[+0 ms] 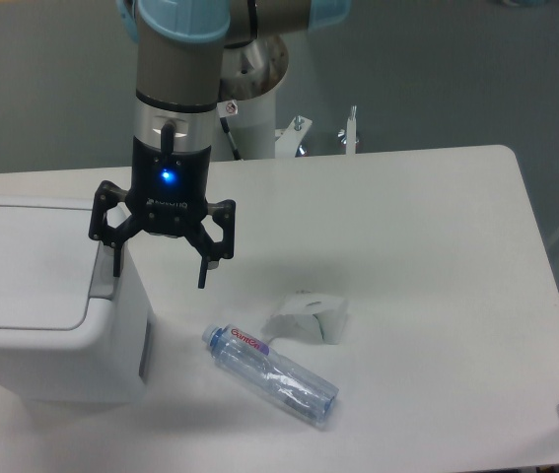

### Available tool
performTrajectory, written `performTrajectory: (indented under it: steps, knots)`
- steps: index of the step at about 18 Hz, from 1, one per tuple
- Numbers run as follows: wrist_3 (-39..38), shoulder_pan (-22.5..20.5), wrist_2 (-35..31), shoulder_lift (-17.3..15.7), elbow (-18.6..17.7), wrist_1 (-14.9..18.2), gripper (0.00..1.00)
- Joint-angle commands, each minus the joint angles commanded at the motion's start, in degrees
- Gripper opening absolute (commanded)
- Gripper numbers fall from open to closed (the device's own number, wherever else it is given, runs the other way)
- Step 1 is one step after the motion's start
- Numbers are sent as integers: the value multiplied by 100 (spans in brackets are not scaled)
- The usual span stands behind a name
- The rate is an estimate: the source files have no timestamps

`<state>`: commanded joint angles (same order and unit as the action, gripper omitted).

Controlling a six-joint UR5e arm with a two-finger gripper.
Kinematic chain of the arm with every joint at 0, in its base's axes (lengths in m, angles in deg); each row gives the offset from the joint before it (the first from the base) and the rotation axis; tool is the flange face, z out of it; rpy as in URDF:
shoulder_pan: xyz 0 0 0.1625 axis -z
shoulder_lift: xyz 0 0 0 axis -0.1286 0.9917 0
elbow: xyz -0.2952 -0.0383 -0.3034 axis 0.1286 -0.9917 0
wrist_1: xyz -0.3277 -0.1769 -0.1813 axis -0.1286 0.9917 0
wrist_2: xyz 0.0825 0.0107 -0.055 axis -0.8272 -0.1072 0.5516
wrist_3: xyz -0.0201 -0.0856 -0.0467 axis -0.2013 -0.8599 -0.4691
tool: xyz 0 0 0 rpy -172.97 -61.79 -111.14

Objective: Open the trash can
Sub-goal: 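Lower the gripper onto the lid edge and lift it open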

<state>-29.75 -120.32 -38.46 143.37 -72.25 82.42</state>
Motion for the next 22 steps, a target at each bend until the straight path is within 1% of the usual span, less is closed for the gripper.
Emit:
performTrajectory:
  steps: [10, 15, 22]
  knots:
    - [-35, 9, 0, 9, -9, 18, 100]
    - [-35, 123, -9, 0, -167, -9, 100]
    - [-35, 132, 0, 18, -167, 0, 100]
